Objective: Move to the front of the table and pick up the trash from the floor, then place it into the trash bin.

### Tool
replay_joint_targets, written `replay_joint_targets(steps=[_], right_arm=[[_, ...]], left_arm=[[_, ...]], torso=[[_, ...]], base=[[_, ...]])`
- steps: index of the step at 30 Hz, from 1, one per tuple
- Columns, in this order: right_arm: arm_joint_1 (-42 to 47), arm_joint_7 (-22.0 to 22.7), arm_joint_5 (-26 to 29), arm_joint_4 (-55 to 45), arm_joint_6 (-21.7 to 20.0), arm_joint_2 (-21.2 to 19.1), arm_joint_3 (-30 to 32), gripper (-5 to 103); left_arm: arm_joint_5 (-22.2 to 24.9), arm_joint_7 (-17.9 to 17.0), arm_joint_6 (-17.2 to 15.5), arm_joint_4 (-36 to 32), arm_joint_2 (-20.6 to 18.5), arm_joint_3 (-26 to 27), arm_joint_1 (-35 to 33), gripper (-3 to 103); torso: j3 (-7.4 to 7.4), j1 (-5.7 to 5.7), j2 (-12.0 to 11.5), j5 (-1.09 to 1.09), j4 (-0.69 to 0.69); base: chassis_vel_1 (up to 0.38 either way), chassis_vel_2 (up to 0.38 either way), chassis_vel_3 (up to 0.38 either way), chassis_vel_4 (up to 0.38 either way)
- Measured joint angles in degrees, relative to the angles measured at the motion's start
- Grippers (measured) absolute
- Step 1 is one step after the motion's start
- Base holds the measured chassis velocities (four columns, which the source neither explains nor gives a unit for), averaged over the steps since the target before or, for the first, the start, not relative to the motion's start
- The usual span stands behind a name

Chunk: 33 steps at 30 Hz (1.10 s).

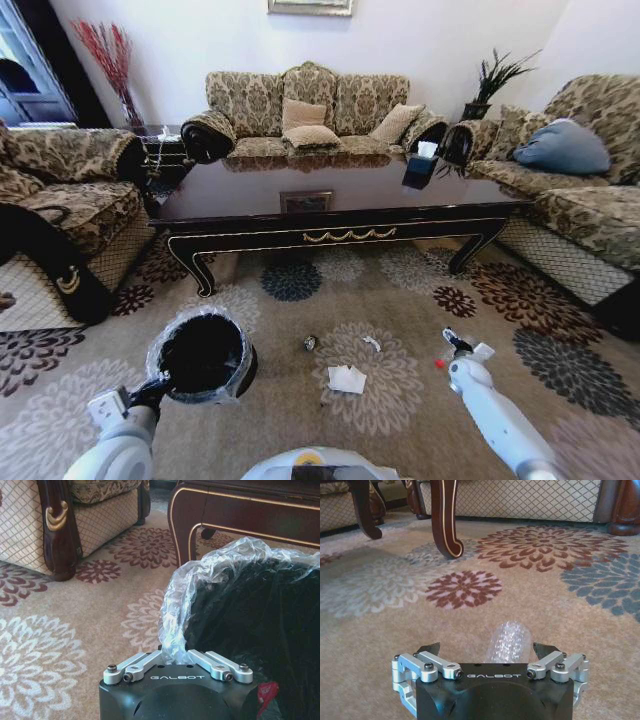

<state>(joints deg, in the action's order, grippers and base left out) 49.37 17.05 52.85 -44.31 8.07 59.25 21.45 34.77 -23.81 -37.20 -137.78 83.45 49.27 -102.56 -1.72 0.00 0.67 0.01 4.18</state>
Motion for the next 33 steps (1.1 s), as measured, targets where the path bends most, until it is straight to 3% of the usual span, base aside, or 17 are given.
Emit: replay_joint_targets(steps=[4, 10, 15, 27, 30, 33], right_arm=[[-5.2, -2.1, -2.5, 7.9, 1.2, 2.4, -1.1, 100], [-9.4, -2.2, -4.6, 13.8, 0.7, 6.0, -0.5, 100], [-11.9, -1.2, -9.4, 18.2, 0.8, 8.9, 1.7, 100], [-10.2, 1.6, -19.5, 18.6, 1.5, 10.1, 7.4, 100], [-8.4, 2.0, -20.8, 17.4, 1.6, 9.9, 8.4, 100], [-7.5, 2.0, -20.9, 16.6, 1.6, 9.5, 8.6, 100]], left_arm=[[-0.1, 0.1, 0.3, 0.5, 0.0, 0.0, 0.4, 2], [-0.1, 0.2, 0.5, 1.1, -0.3, 0.0, 1.0, 2], [0.1, 0.3, 0.8, 1.7, -0.7, 0.0, 1.3, 2], [0.3, 0.4, 1.0, 2.7, -1.0, -0.4, 2.9, 2], [0.2, 0.5, 1.1, 3.1, -0.9, -0.7, 3.3, 2], [0.2, 0.5, 1.2, 3.2, -0.8, -0.9, 3.6, 2]], torso=[[0.0, 0.0, 0.0, -0.01, -0.01], [0.01, 0.0, 0.0, -0.03, -0.02], [0.02, 0.0, 0.0, -0.08, -0.02], [0.01, 0.0, 0.0, 0.0, 0.01], [-0.01, 0.0, 0.0, 0.14, 0.0], [0.0, 0.0, 0.0, 0.02, 0.0]], base=[[0.0, 0.0, 0.0, 0.0], [0.0, 0.0, 0.0, 0.0], [0.0, 0.0, 0.0, 0.0], [0.0, 0.0, 0.0, 0.0], [0.0, 0.0, 0.0, 0.0], [0.0, 0.0, 0.0, 0.0]])
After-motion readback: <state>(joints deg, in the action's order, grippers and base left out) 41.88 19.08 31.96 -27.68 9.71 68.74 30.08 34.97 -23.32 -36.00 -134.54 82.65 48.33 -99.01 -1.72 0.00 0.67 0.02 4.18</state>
